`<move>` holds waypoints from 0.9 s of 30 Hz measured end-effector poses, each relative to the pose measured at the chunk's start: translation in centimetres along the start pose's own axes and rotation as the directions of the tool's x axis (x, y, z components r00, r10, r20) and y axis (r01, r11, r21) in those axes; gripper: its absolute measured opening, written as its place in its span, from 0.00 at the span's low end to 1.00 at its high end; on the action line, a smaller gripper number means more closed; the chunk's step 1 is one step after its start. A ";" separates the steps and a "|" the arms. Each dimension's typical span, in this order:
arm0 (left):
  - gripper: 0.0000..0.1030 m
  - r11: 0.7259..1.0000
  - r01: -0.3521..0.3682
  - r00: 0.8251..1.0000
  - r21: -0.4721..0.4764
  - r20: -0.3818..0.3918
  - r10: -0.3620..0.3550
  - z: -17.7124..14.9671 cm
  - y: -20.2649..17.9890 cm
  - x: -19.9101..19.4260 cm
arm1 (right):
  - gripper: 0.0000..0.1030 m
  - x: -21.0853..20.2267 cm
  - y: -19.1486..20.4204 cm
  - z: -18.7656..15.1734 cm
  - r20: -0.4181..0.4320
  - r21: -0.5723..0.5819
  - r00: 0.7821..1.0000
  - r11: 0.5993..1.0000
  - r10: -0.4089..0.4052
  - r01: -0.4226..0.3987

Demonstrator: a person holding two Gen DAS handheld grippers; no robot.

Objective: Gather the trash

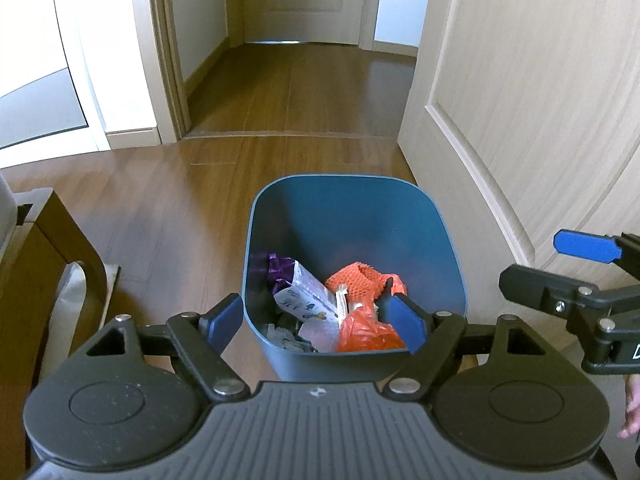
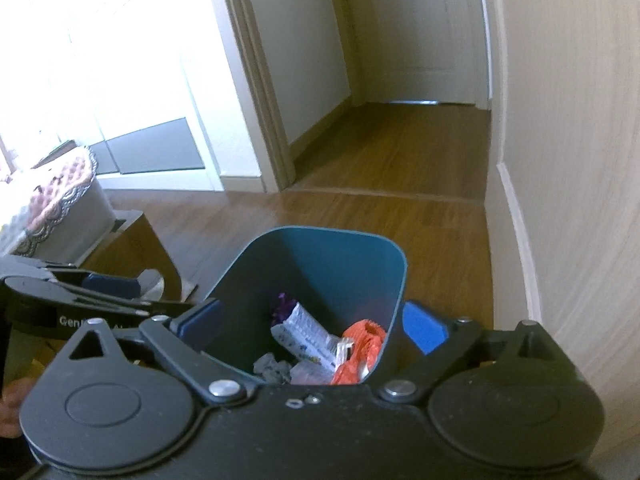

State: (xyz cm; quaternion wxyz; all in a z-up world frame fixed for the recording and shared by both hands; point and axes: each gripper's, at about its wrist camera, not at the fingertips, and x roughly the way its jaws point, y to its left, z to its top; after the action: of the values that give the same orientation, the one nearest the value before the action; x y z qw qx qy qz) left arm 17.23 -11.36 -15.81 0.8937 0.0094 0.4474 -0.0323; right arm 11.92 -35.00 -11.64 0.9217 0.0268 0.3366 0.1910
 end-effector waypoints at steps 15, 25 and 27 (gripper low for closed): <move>0.78 1.000 0.018 1.000 -0.006 0.011 -0.018 0.3 0.2 -0.2 | 1.00 -0.2 -0.1 -0.3 0.018 -0.011 0.996 0.996 -0.085 0.085; 0.78 0.999 0.036 0.999 -0.035 0.003 -0.035 0.6 0.7 0.2 | 1.00 0.3 0.7 -0.4 0.002 -0.041 0.993 0.992 -0.122 0.122; 0.78 0.999 0.037 0.999 -0.034 0.005 -0.037 0.6 0.7 0.2 | 1.00 0.3 0.6 -0.3 0.001 -0.033 0.992 0.991 -0.127 0.127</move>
State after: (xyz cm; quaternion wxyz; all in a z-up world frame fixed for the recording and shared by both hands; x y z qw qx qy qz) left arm 17.81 -10.68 -15.61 0.8939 -0.0141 0.4461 -0.0413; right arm 11.74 -34.32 -11.95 0.9321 -0.0100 0.3349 0.1377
